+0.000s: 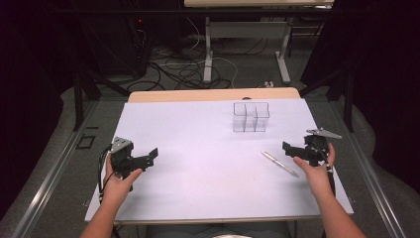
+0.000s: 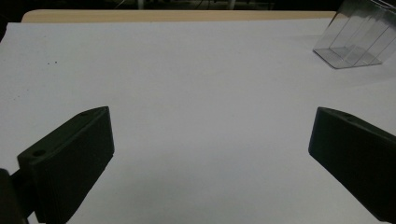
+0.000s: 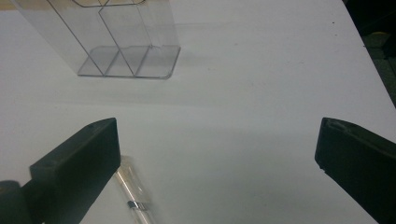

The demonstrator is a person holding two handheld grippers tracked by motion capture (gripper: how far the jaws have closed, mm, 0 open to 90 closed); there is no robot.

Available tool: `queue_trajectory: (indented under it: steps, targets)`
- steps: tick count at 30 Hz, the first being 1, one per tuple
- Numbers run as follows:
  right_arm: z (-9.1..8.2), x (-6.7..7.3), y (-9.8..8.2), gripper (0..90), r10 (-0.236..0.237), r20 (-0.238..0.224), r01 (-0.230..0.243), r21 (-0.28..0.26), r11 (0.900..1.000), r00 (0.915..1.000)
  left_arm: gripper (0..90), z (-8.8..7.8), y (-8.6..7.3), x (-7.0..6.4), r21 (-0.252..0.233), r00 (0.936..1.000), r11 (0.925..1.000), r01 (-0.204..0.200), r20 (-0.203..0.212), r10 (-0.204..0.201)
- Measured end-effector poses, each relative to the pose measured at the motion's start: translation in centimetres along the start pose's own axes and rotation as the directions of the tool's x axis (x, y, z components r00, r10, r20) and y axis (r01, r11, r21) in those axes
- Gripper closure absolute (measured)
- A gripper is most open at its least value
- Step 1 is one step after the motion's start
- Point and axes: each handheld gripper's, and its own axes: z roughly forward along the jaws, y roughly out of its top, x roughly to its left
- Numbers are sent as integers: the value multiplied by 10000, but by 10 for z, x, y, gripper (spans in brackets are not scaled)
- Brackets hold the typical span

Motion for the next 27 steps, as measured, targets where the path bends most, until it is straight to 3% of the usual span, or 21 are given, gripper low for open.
queue_trajectory:
  steps: [3, 13, 27]
  targets:
    - [1, 2, -1, 0, -320, 16, 320, -134, 9994, 9995, 2, 1, 0, -1, 5, 10000, 10000, 7, 47, -7]
    - [4, 6, -3, 0, -331, -235, 332, 24, 9994, 9992, 2, 1, 0, -4, -149, 9999, 9999, -67, 131, 69]
    - [11, 12, -1, 2, -969, -125, 971, 127, 9952, 9952, 2, 2, -2, -2, -23, 9999, 9999, -120, 76, 121]
